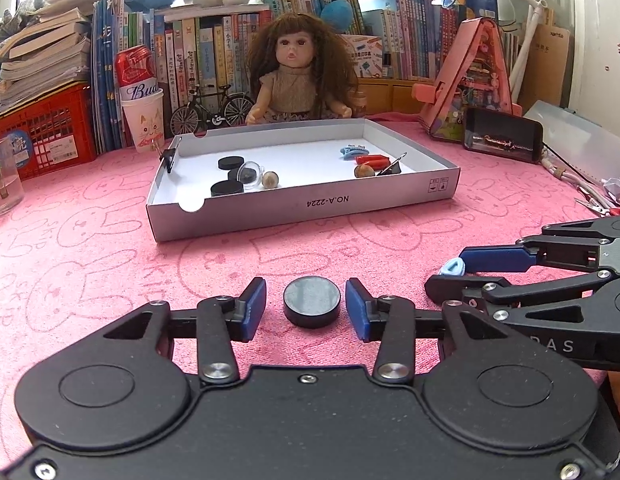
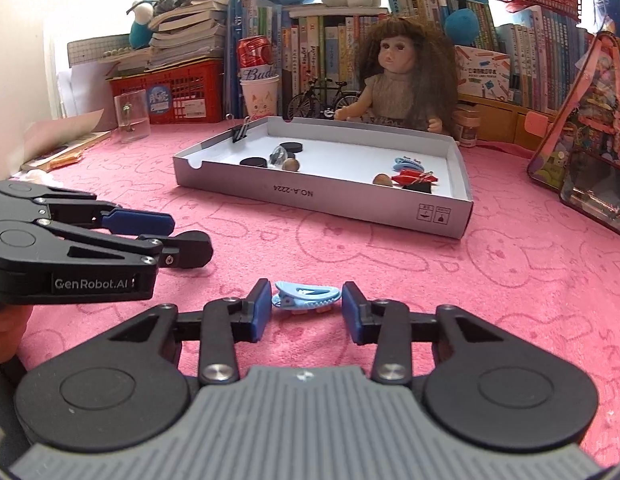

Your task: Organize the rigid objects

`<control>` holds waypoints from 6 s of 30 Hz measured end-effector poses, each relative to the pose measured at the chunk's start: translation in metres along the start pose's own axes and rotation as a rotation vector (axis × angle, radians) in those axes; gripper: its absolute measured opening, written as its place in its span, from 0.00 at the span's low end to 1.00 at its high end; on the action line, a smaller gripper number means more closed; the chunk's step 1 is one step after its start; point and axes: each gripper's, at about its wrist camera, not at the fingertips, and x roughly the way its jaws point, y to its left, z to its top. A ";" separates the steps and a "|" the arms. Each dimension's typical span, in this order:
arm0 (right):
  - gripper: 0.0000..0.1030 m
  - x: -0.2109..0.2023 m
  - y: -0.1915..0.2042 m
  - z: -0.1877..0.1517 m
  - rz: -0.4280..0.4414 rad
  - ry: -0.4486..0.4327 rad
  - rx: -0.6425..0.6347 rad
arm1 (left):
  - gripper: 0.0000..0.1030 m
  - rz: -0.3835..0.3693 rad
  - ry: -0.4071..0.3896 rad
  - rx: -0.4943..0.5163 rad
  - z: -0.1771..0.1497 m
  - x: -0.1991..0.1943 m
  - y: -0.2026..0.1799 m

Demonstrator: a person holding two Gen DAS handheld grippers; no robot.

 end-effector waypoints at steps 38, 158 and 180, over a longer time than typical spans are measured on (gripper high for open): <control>0.43 0.017 -0.024 0.037 -0.163 -0.067 0.154 | 0.29 0.095 -0.074 -0.124 0.047 0.014 0.013; 0.85 0.074 -0.061 0.079 -0.249 -0.034 0.254 | 0.76 0.182 -0.002 -0.124 0.099 0.080 0.028; 0.92 0.045 -0.056 0.058 -0.260 -0.050 0.225 | 0.77 0.160 0.012 -0.140 0.079 0.050 0.029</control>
